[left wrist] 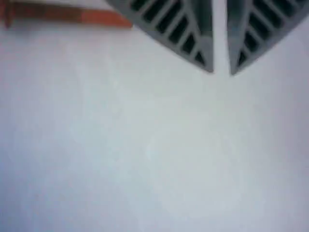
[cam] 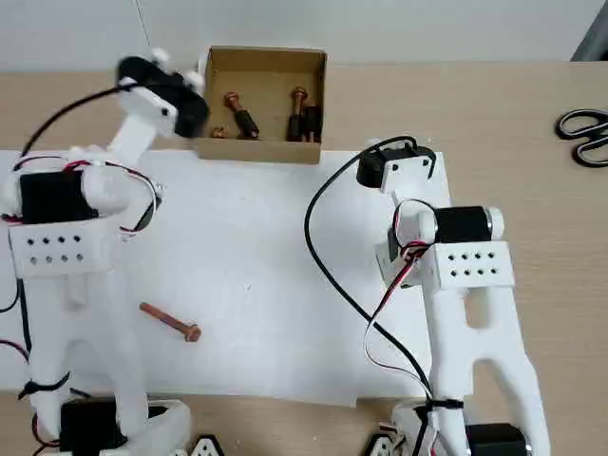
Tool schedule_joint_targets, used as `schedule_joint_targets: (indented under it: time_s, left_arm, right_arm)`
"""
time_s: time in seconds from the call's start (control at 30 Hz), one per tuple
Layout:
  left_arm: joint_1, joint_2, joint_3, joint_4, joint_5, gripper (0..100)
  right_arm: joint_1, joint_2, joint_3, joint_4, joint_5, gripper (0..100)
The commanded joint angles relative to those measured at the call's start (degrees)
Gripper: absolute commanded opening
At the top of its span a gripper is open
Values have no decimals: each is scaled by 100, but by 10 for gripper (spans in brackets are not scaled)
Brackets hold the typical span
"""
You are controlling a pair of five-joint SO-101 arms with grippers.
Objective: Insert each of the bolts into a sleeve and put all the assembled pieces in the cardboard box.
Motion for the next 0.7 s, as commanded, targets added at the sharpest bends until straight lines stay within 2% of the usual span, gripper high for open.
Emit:
schedule_joint_targets:
  time_s: [0.0, 0.13, 0.33, 0.67]
  left_arm:
    - [9, 18, 312, 114, -1187, 11]
    - [0, -26, 1235, 114, -2409, 11]
    - [-290, -26, 2299, 114, -3868, 11]
    - [-756, -35, 3143, 123, -5152, 11]
  right_arm:
    - [48, -189, 26, -189, 62, 5]
    - [48, -180, 26, -233, 62, 5]
    - [48, -171, 35, -338, 62, 5]
    - [57, -171, 35, -356, 70, 5]
